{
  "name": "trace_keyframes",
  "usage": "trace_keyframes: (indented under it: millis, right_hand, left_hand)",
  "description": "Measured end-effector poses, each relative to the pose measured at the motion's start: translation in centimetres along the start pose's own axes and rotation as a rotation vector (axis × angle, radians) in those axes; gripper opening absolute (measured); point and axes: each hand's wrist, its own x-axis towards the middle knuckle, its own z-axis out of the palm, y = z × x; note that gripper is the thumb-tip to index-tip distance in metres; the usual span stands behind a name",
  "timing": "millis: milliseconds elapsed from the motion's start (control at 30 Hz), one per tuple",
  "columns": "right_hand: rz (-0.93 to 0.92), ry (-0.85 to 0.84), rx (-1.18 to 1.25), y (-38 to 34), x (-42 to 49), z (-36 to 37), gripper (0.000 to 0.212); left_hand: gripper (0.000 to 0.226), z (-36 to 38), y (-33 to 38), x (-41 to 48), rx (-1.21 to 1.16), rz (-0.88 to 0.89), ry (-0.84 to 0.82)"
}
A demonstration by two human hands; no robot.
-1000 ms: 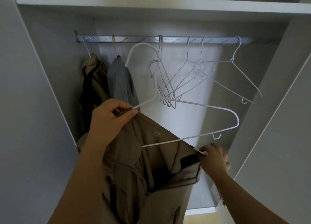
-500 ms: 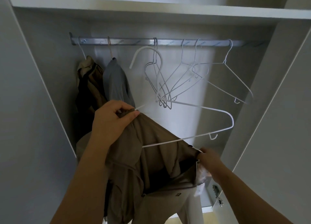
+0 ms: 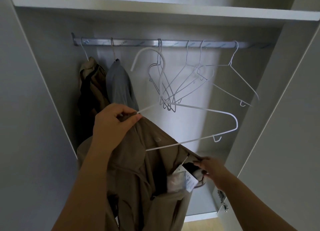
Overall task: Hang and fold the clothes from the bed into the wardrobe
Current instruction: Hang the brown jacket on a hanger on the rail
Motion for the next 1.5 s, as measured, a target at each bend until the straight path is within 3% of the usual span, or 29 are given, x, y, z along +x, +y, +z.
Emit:
trace_keyframes:
  millis: [133, 200, 367, 533, 700, 867, 1000, 1200, 1300, 1500]
  right_hand:
    - [-0.091, 0.247, -0.379, 1.2, 0.6, 0.0, 0.013]
    - [-0.087, 0.312, -0.366, 1.7, 0.8, -0.4, 0.011]
    - [0.08, 0.164, 0.471, 0.8, 0.3, -1.0, 0.021]
    - [0.109, -0.008, 0.646, 0.0, -0.3, -1.8, 0.021]
    - [0.154, -0.022, 0.567, -0.3, -0.1, -3.6, 0.016]
    - [0.025, 0.163, 0.448, 0.0, 0.7, -3.5, 0.017]
    - [-0.165, 0.365, 0.213, -0.4, 1.3, -2.5, 0.014]
    - [-0.337, 0.532, -0.049, -2.0, 1.0, -2.4, 0.014]
    - [-0.398, 0.526, -0.004, -3.3, 0.3, -1.8, 0.014]
    - [-0.636, 0.396, -0.018, -5.6, -1.5, 0.0, 0.014]
  left_hand:
    - [0.023, -0.1, -0.3, -0.2, -0.012, 0.021, 0.001]
    - [0.02, -0.4, -0.6, -0.2, -0.027, 0.023, 0.007]
    - [0.017, -1.3, -1.7, -0.5, -0.03, -0.017, -0.063]
    - [0.024, -2.2, -2.6, -0.7, -0.048, -0.065, -0.116]
    - [0.03, -2.9, -3.3, -0.8, -0.031, -0.102, -0.245]
    - [0.028, -2.3, -3.7, -1.1, 0.099, -0.092, -0.342]
    - [0.011, -1.2, -3.4, -1.1, 0.251, -0.067, -0.284]
    - [0.011, 0.1, -1.9, -1.4, 0.33, -0.007, -0.077]
    - [0.011, 1.0, -0.9, -1.6, 0.233, 0.001, -0.091]
    - [0.011, 3.2, -0.2, -2.3, 0.215, 0.038, -0.316]
